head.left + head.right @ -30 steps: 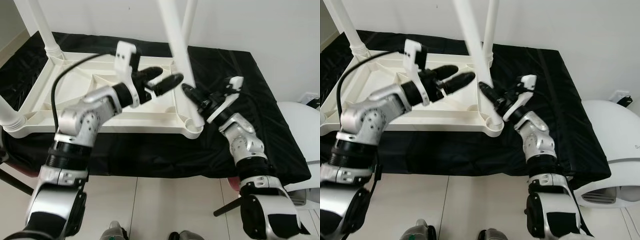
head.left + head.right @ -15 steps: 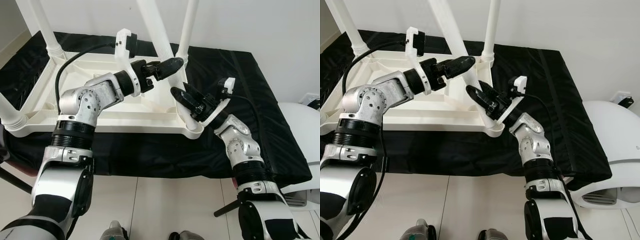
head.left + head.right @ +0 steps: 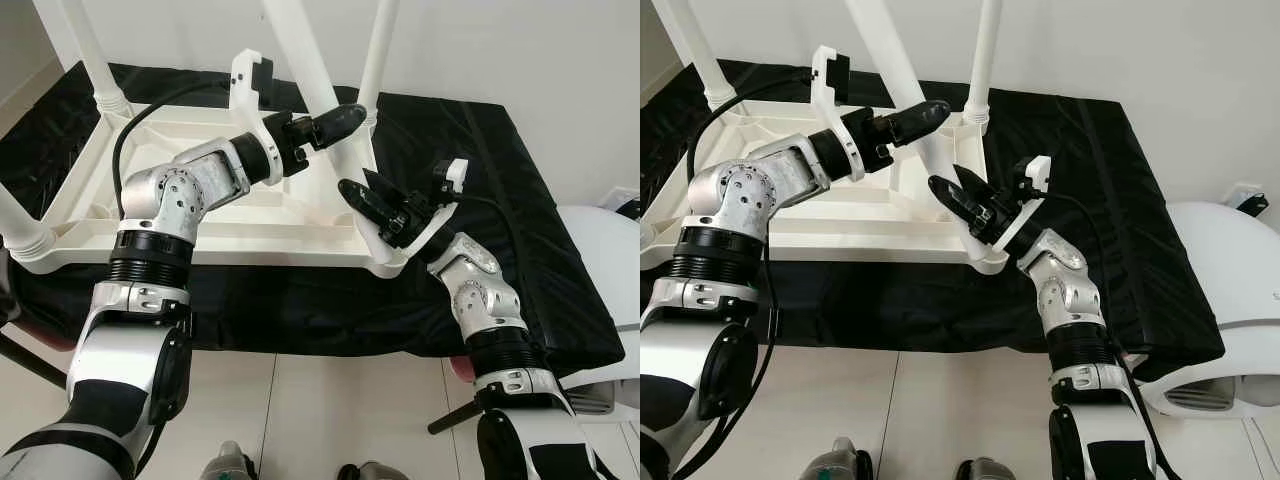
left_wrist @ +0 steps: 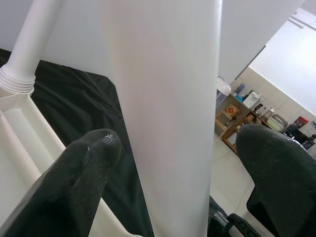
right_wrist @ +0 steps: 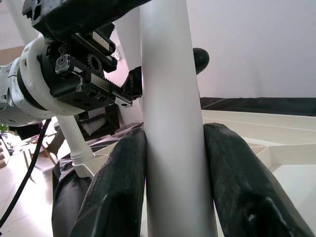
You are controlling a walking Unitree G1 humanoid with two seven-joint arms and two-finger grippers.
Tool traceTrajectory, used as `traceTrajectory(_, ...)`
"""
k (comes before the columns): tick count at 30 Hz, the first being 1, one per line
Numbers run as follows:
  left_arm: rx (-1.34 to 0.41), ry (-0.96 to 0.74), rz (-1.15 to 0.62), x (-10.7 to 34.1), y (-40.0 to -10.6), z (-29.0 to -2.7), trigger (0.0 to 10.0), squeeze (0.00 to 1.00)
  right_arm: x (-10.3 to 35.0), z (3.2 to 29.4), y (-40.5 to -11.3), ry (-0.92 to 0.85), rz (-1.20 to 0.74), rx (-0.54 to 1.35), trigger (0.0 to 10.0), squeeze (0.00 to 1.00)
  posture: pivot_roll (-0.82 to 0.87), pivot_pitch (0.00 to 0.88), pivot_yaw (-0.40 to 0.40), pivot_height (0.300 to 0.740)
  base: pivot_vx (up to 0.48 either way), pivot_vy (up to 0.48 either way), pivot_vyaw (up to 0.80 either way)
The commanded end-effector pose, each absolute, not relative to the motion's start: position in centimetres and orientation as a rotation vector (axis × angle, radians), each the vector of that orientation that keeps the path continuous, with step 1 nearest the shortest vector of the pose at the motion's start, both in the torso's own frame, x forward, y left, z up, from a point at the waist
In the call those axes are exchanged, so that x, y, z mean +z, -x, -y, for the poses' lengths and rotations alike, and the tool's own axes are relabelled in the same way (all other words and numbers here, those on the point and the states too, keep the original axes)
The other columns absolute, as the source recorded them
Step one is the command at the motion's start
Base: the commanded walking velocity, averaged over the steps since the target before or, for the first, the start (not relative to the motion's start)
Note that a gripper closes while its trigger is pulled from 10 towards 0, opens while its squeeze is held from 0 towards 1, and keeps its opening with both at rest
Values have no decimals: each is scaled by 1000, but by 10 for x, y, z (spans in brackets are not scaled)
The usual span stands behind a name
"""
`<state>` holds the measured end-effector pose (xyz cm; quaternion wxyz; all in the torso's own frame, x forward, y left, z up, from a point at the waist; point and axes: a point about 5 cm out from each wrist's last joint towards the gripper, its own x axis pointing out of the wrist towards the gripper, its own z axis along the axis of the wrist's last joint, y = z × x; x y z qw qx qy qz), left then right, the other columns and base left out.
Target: Building children table
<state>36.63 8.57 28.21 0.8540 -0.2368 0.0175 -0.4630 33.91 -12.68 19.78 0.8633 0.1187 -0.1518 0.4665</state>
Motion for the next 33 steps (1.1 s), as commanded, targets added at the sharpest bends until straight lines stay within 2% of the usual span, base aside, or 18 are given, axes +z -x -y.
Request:
traceTrajectory(1, -981, 490, -24, 288, -367, -83, 4314, 0, 199, 125, -337, -243, 329, 998, 10000, 0, 44, 43, -17, 740, 0, 0, 0)
traceTrajectory(3, -981, 490, -24, 288, -367, -83, 4314, 0, 199, 125, -337, -243, 329, 998, 10000, 0, 44, 43, -17, 740, 0, 0, 0)
traceTrajectory(4, -975, 501, -24, 289, -368, -82, 0, 0, 199, 125, -336, -241, 327, 999, 10000, 0, 44, 41, -16, 740, 0, 0, 0)
traceTrajectory(17, -1002, 528, -26, 289, -364, -77, 0, 0, 196, 124, -337, -267, 296, 994, 10000, 0, 40, 34, -12, 740, 0, 0, 0)
traceTrajectory(18, -1002, 529, -27, 289, -364, -77, 0, 0, 196, 124, -337, -269, 296, 994, 10000, 63, 40, 34, -12, 740, 0, 0, 0)
traceTrajectory(20, -1002, 529, -27, 289, -364, -77, 0, 0, 196, 124, -337, -269, 296, 994, 10000, 63, 40, 34, -12, 740, 0, 0, 0)
traceTrajectory(21, -1000, 529, -27, 289, -365, -77, 0, 0, 197, 124, -338, -274, 292, 995, 10000, 1000, 40, 37, -13, 740, 0, 0, 0)
traceTrajectory(29, -965, 475, 17, 299, -370, -87, 0, 0, 198, 130, -340, -285, 271, 998, 10000, 1000, 40, 40, -13, 740, 0, 0, 0)
traceTrajectory(30, -952, 434, 30, 302, -371, -90, 3569, 0, 198, 132, -340, -274, 270, 995, 10000, 1000, 40, 40, -13, 740, 0, 0, 0)
traceTrajectory(31, -941, 378, 53, 305, -373, -93, 10000, 0, 199, 134, -341, -263, 274, 980, 10000, 1000, 38, 41, -12, 740, 0, 0, 0)
traceTrajectory(32, -941, 378, 53, 305, -373, -93, 10000, 0, 199, 134, -341, -263, 274, 980, 10000, 1000, 38, 41, -12, 740, 0, 0, 0)
traceTrajectory(33, -931, 322, 75, 309, -374, -96, 10000, 0, 200, 137, -342, -253, 277, 971, 10000, 235, 37, 41, -11, 740, 0, 0, 0)
